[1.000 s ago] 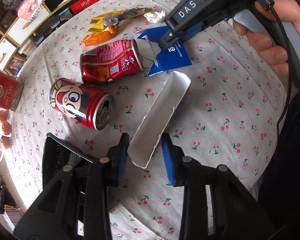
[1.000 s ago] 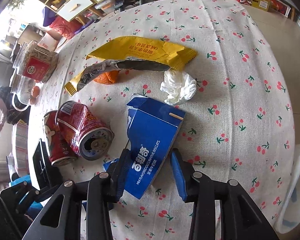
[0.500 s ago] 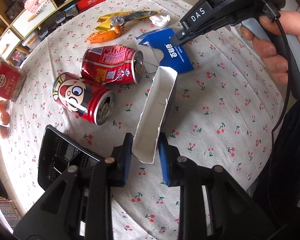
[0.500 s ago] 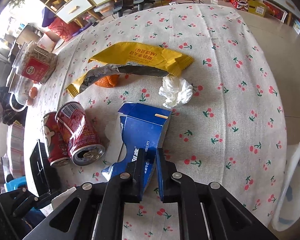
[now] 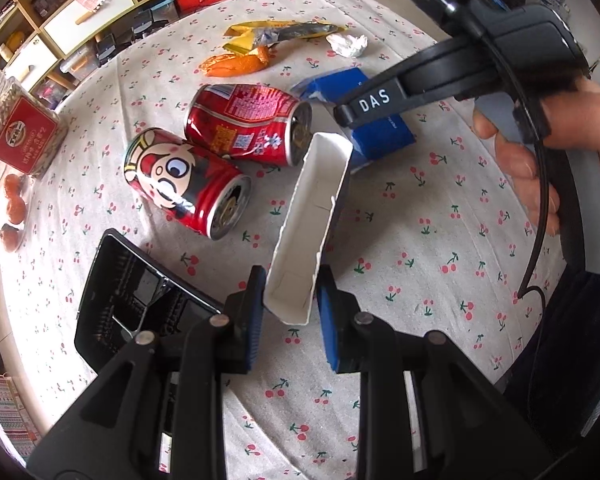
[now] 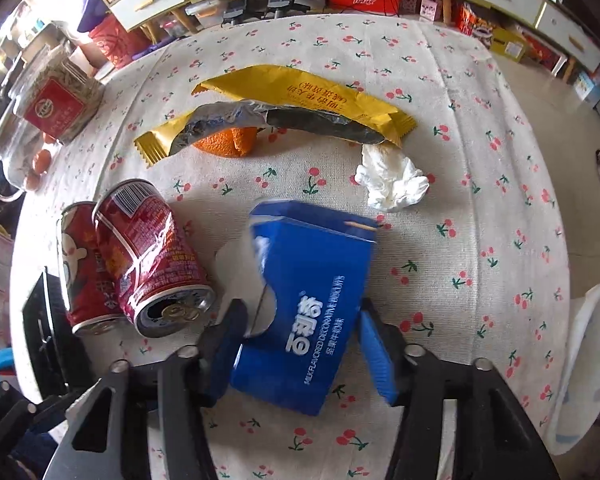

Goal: Collect trash
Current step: 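Carry the box and white tray to the bucket and release both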

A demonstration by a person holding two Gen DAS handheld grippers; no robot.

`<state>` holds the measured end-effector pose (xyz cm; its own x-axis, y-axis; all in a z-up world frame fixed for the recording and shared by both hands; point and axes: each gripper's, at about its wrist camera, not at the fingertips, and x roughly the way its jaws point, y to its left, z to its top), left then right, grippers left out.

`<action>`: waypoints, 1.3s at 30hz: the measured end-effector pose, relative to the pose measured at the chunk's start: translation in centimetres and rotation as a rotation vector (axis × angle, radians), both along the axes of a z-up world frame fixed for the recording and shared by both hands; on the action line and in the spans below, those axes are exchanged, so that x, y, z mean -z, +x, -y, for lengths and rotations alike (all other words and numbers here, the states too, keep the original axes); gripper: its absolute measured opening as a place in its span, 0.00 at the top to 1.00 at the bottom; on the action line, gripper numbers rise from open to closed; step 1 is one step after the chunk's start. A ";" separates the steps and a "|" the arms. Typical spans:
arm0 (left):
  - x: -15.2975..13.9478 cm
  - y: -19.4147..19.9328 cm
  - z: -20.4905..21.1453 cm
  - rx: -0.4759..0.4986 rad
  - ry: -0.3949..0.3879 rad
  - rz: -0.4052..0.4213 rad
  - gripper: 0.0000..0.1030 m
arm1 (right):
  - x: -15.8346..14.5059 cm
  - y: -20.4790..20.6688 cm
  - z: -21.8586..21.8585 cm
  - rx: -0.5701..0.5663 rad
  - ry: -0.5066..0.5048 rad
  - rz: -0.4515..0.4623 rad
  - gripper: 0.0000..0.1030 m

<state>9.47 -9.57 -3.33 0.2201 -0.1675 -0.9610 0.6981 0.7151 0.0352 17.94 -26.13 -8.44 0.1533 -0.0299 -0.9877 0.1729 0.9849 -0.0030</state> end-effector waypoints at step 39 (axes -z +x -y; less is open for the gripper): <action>-2.3 -7.0 20.3 0.122 -0.213 -0.069 0.73 | -11.4 -19.0 21.8 0.307 -0.098 0.130 0.61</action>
